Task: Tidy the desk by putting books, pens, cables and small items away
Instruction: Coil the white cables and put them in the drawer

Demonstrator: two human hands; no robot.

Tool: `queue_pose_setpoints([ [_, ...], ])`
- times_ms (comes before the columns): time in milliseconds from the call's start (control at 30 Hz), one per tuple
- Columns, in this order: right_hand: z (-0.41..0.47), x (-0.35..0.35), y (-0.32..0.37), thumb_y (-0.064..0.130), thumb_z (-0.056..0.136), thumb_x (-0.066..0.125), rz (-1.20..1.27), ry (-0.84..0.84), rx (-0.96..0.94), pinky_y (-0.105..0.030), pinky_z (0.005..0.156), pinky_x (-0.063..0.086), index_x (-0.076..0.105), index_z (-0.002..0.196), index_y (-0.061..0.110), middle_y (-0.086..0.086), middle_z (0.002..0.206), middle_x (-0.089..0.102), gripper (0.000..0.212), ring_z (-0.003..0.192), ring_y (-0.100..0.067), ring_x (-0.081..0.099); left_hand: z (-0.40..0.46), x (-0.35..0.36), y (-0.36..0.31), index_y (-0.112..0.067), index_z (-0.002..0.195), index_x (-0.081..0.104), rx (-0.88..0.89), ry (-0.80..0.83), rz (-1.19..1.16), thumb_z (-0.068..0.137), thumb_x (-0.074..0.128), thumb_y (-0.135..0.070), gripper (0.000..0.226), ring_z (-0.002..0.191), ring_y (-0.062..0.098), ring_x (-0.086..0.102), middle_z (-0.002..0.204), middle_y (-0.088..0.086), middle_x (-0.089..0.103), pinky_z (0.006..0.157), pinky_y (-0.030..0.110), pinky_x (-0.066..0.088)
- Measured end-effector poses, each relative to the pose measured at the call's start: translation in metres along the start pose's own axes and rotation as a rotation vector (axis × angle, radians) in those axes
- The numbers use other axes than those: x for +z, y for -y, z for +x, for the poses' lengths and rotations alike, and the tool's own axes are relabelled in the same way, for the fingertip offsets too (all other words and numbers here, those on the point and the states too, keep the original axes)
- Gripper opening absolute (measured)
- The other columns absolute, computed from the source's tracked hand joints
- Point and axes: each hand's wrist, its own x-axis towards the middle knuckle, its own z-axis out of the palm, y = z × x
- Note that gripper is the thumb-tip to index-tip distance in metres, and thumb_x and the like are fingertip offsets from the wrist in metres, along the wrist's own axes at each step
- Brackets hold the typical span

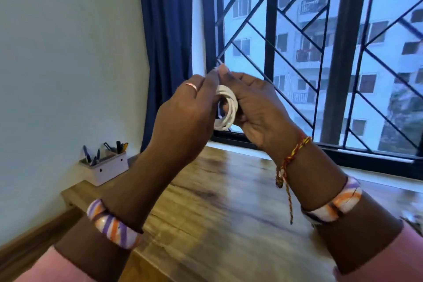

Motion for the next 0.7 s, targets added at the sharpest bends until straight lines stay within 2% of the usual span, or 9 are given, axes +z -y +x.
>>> queue_pose_setpoints([
  [67,0.002,0.002,-0.002,0.031,0.089,0.058,-0.095,0.021,0.047,-0.019,0.047,0.046,0.066,0.077,0.009,-0.002,0.054,0.059,0.026,0.047,-0.011,0.052,0.000,-0.003,0.009,0.004,0.108,0.060,0.010,0.032,0.091,0.086,0.051,-0.016,0.031,0.065,0.030,0.061,0.083,0.019,0.066,0.048,0.024,0.038],
  [133,0.001,0.006,-0.004,0.039,0.090,0.054,-0.174,0.095,0.113,-0.030,0.063,0.051,0.066,0.076,0.012,-0.004,0.066,0.063,0.033,0.063,-0.014,0.058,0.000,-0.010,0.019,0.000,0.098,0.062,-0.051,0.104,0.141,0.080,0.063,-0.006,0.019,0.069,0.032,0.060,0.081,0.018,0.065,0.050,0.026,0.034],
  [200,-0.004,0.012,-0.010,0.038,0.089,0.056,-0.304,0.212,0.134,-0.031,0.068,0.053,0.068,0.084,0.010,-0.003,0.074,0.063,0.030,0.070,-0.011,0.059,0.000,-0.020,0.030,-0.004,0.095,0.061,-0.163,0.181,0.106,0.087,0.057,-0.010,0.011,0.071,0.027,0.053,0.082,0.013,0.061,0.053,0.027,0.029],
  [300,-0.011,0.029,-0.022,0.018,0.088,0.061,-0.512,0.278,0.081,-0.025,0.064,0.053,0.069,0.082,0.011,0.000,0.073,0.066,0.012,0.061,-0.001,0.059,-0.005,-0.028,0.055,-0.013,0.085,0.058,-0.205,0.204,-0.004,0.093,0.042,-0.026,0.021,0.067,0.016,0.042,0.076,0.003,0.052,0.048,0.022,0.023],
  [367,-0.013,0.041,-0.027,0.013,0.090,0.058,-0.591,0.229,0.091,-0.023,0.059,0.050,0.068,0.081,0.007,-0.007,0.074,0.067,0.015,0.064,-0.007,0.062,-0.010,-0.035,0.067,-0.012,0.076,0.058,-0.229,0.252,-0.131,0.086,0.039,-0.034,0.030,0.063,0.019,0.047,0.072,0.003,0.056,0.050,0.022,0.027],
  [467,-0.015,0.059,-0.027,0.014,0.090,0.056,-0.606,0.221,0.189,-0.022,0.057,0.047,0.067,0.090,0.000,-0.022,0.089,0.070,0.018,0.077,-0.021,0.066,-0.026,-0.047,0.086,-0.007,0.078,0.066,-0.400,0.338,-0.469,0.080,0.044,-0.039,0.039,0.062,0.018,0.056,0.069,0.010,0.063,0.053,0.020,0.034],
  [567,-0.019,0.072,-0.020,0.016,0.088,0.058,-0.534,0.328,0.293,-0.022,0.059,0.049,0.068,0.091,0.004,-0.016,0.090,0.072,0.015,0.079,-0.021,0.069,-0.047,-0.062,0.099,0.000,0.088,0.067,-0.667,0.322,-0.928,0.084,0.057,-0.032,0.034,0.070,0.027,0.059,0.084,0.024,0.067,0.066,0.028,0.042],
  [633,-0.025,0.083,-0.017,0.020,0.082,0.061,-0.497,0.413,0.376,-0.023,0.063,0.051,0.069,0.087,0.008,-0.011,0.087,0.073,0.015,0.076,-0.017,0.070,-0.062,-0.074,0.099,0.001,0.087,0.068,-0.828,0.260,-1.052,0.089,0.057,-0.021,0.025,0.071,0.018,0.056,0.081,0.022,0.069,0.065,0.024,0.044],
  [700,-0.032,0.093,-0.018,0.025,0.074,0.063,-0.456,0.455,0.437,-0.024,0.064,0.052,0.070,0.087,0.008,-0.011,0.085,0.073,0.022,0.075,-0.017,0.071,-0.076,-0.086,0.097,0.001,0.088,0.069,-0.932,0.201,-1.135,0.090,0.054,-0.014,0.022,0.075,0.020,0.056,0.087,0.025,0.069,0.070,0.029,0.042],
])
